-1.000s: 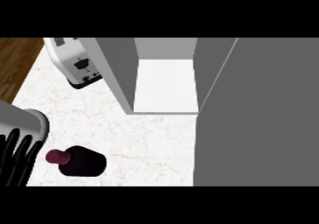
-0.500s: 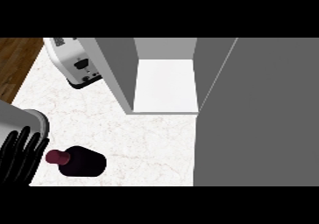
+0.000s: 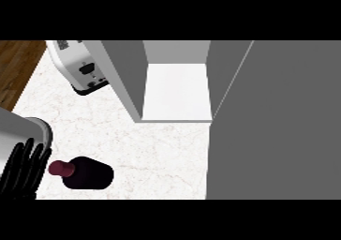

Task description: Pick up the wine, place it into the cabinet and close the cabinet

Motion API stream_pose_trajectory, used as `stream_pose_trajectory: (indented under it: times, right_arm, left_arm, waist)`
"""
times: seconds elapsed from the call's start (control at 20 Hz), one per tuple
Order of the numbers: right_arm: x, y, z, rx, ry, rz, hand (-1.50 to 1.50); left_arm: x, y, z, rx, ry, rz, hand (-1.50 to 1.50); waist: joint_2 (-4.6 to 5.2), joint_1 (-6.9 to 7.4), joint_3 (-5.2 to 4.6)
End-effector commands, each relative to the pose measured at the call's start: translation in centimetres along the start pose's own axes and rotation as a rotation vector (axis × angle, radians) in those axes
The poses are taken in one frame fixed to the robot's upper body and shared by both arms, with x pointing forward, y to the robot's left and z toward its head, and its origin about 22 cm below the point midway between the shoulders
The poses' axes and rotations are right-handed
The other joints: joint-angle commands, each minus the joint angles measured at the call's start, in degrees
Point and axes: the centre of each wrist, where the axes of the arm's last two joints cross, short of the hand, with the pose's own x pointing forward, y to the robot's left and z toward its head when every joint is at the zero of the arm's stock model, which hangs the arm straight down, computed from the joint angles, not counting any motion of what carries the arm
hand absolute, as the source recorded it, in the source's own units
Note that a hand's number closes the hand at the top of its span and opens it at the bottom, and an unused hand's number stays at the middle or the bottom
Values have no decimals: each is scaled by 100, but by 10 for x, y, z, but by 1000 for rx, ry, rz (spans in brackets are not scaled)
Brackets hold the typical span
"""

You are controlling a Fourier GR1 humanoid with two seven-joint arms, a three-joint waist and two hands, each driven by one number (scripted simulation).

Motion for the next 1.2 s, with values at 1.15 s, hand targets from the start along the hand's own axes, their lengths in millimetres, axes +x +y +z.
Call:
stream_pose_trajectory:
  times: [1.15]
  right_arm:
    - [36,9,24,31,-61,-17,-150]
  left_arm:
    - [-96,24,-19,-30,42,32,-150]
  waist:
    - [4,-21,1]
